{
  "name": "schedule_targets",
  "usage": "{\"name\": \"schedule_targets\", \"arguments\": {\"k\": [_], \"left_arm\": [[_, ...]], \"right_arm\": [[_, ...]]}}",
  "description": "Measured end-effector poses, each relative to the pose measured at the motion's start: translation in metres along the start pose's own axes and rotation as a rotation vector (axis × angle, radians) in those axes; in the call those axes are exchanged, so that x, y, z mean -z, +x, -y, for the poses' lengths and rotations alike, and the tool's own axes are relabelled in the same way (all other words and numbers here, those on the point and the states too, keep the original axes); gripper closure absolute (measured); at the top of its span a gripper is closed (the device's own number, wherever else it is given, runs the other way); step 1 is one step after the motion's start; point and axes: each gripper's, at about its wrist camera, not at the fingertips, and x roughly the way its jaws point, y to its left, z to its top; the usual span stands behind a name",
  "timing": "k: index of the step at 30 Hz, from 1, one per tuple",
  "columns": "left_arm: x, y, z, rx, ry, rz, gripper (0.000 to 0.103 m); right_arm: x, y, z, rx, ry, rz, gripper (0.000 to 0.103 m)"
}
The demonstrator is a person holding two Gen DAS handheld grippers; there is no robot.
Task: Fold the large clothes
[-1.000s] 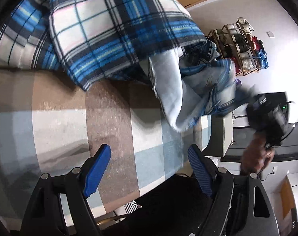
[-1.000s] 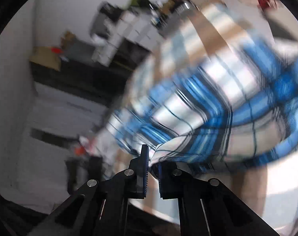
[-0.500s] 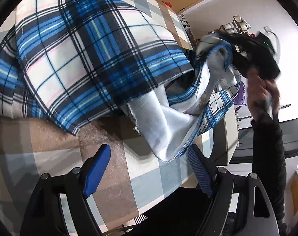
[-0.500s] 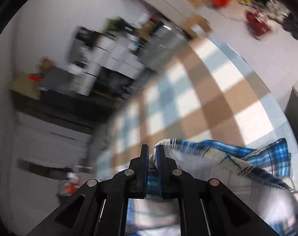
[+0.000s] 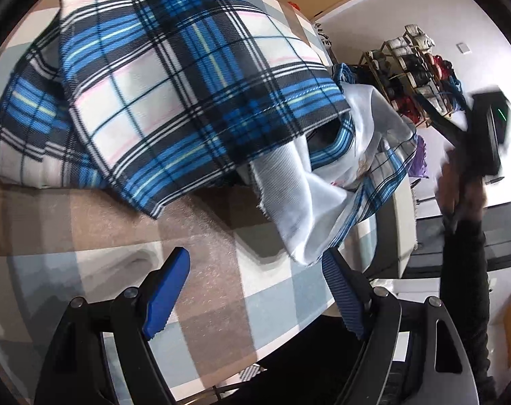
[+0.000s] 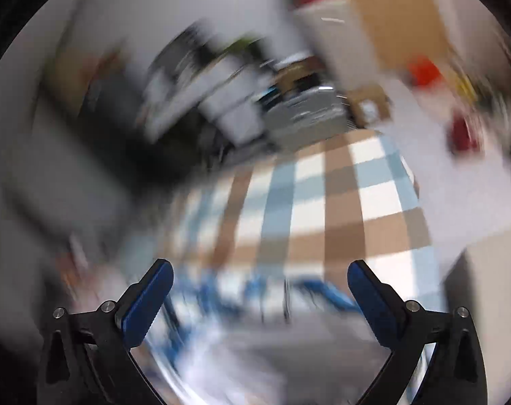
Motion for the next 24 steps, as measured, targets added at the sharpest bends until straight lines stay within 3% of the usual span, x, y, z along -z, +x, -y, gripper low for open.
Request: {"name": "schedule_targets", "arguments": {"k": [1, 4, 6, 10, 14, 17, 19, 20, 24], "left_arm": [[0.002, -0.002, 0.0, -0.002, 0.006, 0.006, 0.026], [0.007, -0.011, 0.001, -0.031, 0.031, 0.048, 0.026], [0.01, -0.015, 0.002, -0.042, 0.046, 0.081, 0.026], [0.017, -0.023, 0.001, -0.032, 0.061, 0.133, 0.026], [0.02, -0.018, -0.003, -0.048, 0.063, 0.157, 0.026], [0.02, -0.015, -0.004, -0.056, 0.081, 0.172, 0.026], [0.019, -0.017, -0.005, -0.067, 0.093, 0.183, 0.026], [0.021, -0.017, -0.005, -0.072, 0.108, 0.186, 0.026], [0.024, -0.014, -0.008, -0.087, 0.139, 0.176, 0.026]], "right_arm": [[0.026, -0.002, -0.037, 0.065, -0.2, -0.044, 0.0], [0.088, 0.007, -0.099, 0.118, -0.504, -0.132, 0.0], [0.127, 0.015, -0.126, 0.115, -0.638, -0.192, 0.0], [0.172, 0.049, -0.159, 0.239, -0.937, -0.267, 0.0], [0.184, 0.087, -0.177, 0.245, -1.07, -0.361, 0.005], [0.182, 0.109, -0.179, 0.232, -1.089, -0.427, 0.031], [0.175, 0.12, -0.174, 0.21, -1.042, -0.497, 0.082], [0.167, 0.122, -0.17, 0.184, -0.989, -0.526, 0.092], [0.131, 0.101, -0.158, 0.144, -0.851, -0.432, 0.099]]}}
